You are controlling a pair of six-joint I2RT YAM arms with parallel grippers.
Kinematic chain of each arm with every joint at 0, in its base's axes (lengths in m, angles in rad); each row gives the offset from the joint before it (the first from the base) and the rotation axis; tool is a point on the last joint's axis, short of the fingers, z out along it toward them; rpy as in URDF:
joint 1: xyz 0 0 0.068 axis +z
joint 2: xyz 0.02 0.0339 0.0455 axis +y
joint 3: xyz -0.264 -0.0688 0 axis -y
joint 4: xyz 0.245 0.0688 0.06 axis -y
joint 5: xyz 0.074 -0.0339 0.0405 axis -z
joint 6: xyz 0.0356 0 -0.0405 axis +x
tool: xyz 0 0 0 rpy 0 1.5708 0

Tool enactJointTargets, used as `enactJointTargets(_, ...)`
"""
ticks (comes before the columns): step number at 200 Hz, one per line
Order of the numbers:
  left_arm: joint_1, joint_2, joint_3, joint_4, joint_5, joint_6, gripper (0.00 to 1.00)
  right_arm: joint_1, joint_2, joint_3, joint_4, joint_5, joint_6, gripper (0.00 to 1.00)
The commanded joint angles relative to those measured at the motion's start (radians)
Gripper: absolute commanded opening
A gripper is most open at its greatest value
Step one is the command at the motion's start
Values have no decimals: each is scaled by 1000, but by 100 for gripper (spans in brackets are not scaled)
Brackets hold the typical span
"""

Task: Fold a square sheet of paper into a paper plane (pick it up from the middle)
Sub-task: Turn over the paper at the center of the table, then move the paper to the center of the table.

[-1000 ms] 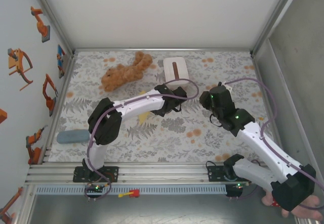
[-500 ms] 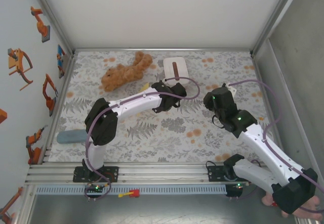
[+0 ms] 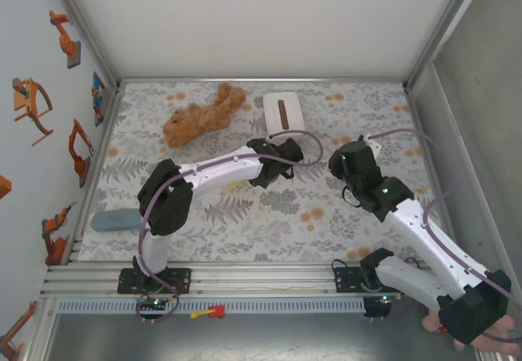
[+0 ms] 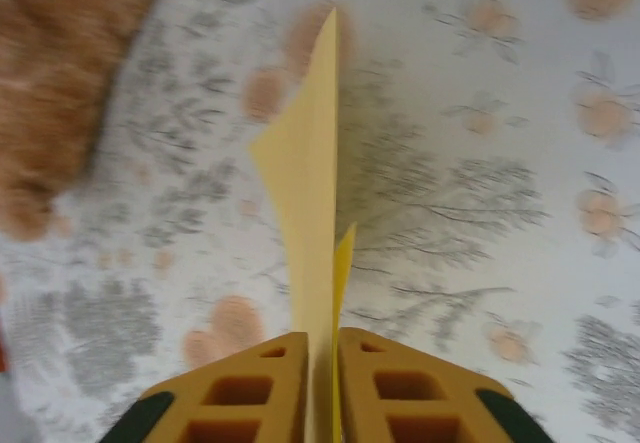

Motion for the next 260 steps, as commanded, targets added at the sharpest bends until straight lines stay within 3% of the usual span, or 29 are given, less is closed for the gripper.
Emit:
enactJointTargets(1,-2,-25,-51,100,218,-59,23,-8,4,-1,-22,40,20,38)
enactJointTargets(51,72,-163,-200,316,530,-132,44,-10,34,8,-24,11,20,38)
enactJointTargets(87,186,-319,-345,434,672,-208,56,-10,122,34,5,-111,-19,46)
enactJointTargets(108,269,-413,-441,479,705,-241,61,3,202,40,56,-196,-18,54)
enactJointTargets(131,369,-529,-561,511,703,-275,75,82,313,70,119,-223,-8,55)
enactJointTargets(155,491,-652,-681,549,747,-301,85,198,476,150,175,-238,-6,51)
enactJointTargets(182,583,-760,-757,526,710,-302,99,309,686,275,226,-276,-12,44)
enactJointTargets(223,690,-872,-825,503,727,-319,96,378,912,437,257,-346,-23,35)
enactJointTargets(260,715,-875,-837,500,774,-322,96,380,1024,511,243,-402,-32,33)
